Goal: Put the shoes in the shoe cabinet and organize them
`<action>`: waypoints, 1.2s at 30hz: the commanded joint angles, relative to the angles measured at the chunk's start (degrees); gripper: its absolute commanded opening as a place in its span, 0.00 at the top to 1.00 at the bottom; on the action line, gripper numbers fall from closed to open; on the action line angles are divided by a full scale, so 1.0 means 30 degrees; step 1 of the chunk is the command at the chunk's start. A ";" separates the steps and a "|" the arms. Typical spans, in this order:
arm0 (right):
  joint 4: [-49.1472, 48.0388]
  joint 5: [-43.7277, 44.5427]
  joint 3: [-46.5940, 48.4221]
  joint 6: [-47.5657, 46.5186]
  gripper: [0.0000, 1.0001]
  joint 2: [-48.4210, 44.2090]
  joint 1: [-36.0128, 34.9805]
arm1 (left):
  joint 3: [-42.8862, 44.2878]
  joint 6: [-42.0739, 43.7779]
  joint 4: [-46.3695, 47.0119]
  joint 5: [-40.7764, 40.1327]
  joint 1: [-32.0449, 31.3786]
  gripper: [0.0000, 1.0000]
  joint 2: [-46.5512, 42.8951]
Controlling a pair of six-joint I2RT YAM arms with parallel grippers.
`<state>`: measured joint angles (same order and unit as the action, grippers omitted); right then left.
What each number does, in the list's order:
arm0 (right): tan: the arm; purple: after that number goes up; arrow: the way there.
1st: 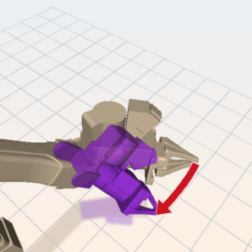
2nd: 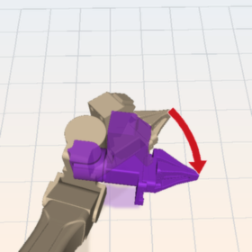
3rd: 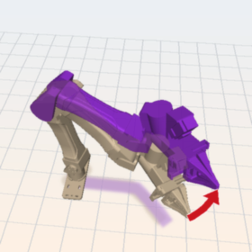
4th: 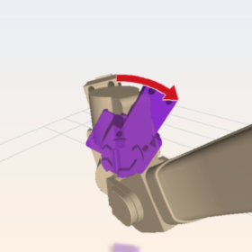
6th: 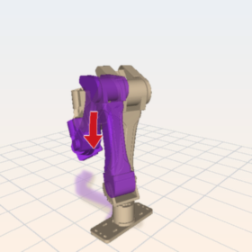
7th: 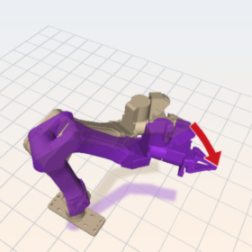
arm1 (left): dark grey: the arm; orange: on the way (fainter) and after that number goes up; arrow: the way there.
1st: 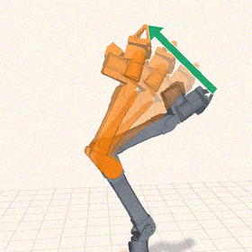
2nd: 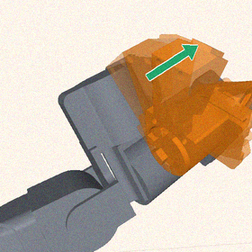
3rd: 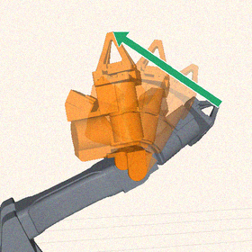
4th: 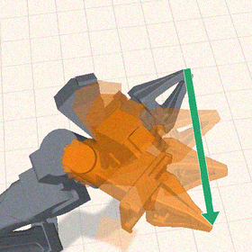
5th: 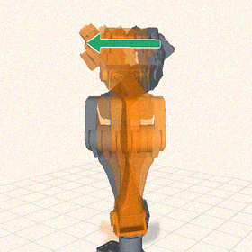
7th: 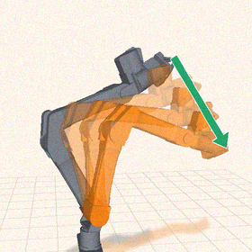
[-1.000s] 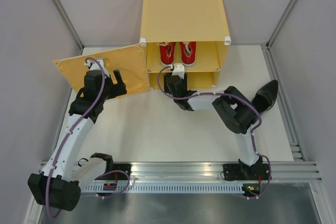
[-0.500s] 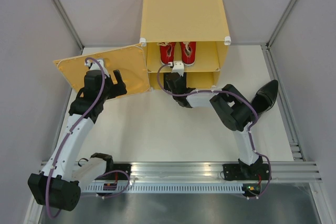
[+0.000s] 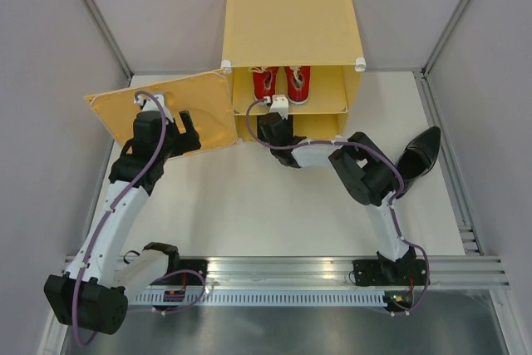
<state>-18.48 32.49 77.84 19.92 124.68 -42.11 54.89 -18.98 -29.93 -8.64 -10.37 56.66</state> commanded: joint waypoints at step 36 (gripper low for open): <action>0.5828 -0.1398 -0.5993 0.3667 0.02 -0.9007 -0.0789 | -0.0163 0.0146 0.0251 0.0274 0.0000 0.02 0.0038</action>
<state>-7.57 28.34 62.50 26.87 103.90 -44.18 54.89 -18.98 -29.91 -8.47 -10.37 57.01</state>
